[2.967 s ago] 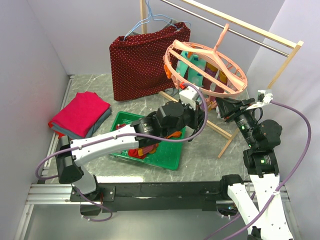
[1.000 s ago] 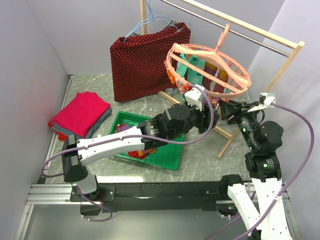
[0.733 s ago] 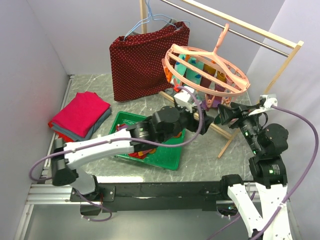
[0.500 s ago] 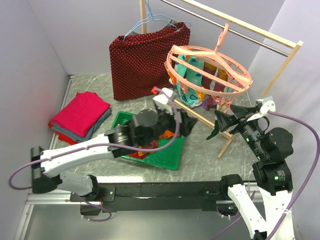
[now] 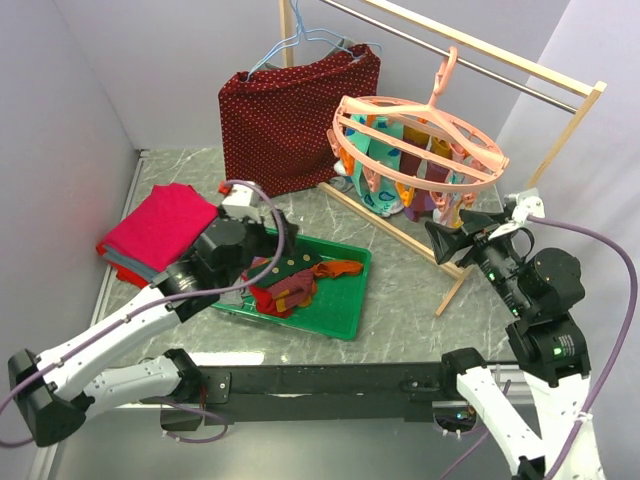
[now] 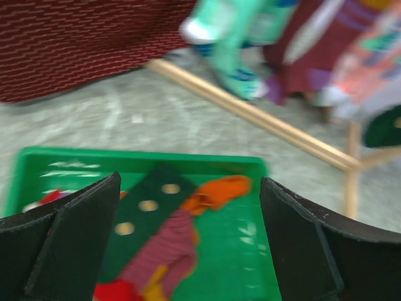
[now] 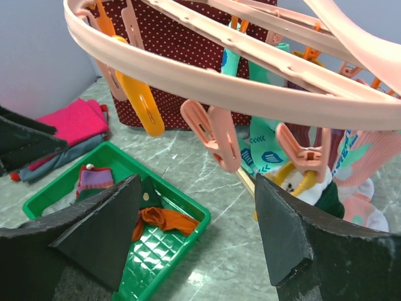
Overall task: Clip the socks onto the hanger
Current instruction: Clamp the sock onto the hanger, then open the clamp at the hanger.
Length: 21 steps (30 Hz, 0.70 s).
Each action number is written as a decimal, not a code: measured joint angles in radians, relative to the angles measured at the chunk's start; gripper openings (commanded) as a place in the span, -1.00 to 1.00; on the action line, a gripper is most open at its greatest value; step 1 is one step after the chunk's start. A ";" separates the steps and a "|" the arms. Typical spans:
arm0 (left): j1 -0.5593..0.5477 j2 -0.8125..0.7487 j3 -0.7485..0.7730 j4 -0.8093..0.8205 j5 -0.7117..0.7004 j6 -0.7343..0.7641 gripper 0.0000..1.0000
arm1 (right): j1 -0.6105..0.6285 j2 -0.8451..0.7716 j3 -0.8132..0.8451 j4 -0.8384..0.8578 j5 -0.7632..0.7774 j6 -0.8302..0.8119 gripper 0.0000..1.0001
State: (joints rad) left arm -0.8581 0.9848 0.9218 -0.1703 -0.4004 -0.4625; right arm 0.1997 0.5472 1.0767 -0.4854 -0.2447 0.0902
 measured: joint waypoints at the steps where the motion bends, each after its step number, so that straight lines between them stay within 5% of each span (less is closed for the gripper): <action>1: 0.030 -0.015 -0.019 -0.004 0.000 0.004 0.93 | 0.021 0.006 0.008 -0.006 0.026 -0.003 0.58; 12: 0.126 -0.036 -0.121 -0.015 -0.026 0.025 0.93 | 0.324 0.121 0.092 -0.024 0.409 -0.030 0.44; 21: 0.126 -0.021 -0.121 -0.014 -0.027 0.032 0.93 | 0.428 0.220 0.156 -0.048 0.652 -0.044 0.45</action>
State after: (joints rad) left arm -0.7322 0.9638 0.8009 -0.1848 -0.4274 -0.4305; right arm 0.6273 0.7673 1.2331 -0.5339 0.4072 0.0463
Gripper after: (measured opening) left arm 0.967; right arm 0.720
